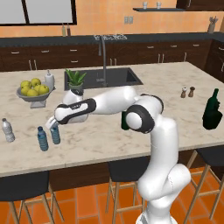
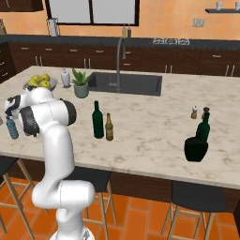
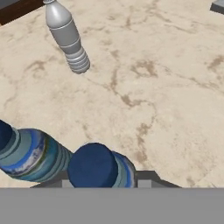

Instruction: Move the plastic bottles in the middle to the plastics group, and the glass bottles in the middle to the glass group.

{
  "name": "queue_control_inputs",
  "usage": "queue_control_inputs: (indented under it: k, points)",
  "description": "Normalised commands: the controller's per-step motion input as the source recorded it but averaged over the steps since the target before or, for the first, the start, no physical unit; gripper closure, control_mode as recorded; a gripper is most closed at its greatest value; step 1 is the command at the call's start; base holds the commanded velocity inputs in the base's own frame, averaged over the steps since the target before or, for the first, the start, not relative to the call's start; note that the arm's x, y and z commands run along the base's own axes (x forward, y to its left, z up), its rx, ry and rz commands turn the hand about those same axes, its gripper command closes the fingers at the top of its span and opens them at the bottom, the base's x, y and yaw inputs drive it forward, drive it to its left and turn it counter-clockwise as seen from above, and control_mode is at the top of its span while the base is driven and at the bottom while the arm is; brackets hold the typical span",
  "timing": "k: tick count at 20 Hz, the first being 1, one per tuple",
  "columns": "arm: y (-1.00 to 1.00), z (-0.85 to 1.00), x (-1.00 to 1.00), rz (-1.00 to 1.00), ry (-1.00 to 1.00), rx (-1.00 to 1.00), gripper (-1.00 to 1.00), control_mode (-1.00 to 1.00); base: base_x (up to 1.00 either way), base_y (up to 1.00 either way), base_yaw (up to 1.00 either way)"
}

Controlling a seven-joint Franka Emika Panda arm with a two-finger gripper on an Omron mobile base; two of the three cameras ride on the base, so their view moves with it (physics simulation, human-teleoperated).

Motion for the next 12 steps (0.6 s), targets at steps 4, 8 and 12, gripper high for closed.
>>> queue_control_inputs:
  k: [4, 8, 12]
  points:
    - [0.0, -0.14, 0.0, 0.0, 0.0, 0.0, 1.0, -1.0, 0.0, 0.0, 0.0]
    - [0.0, 0.0, 0.0, 0.0, 0.0, 0.0, -1.0, -1.0, 0.0, 0.0, 0.0]
    - [0.0, 0.01, 0.0, 0.0, 0.0, 0.0, -1.0, -1.0, 0.0, 0.0, 0.0]
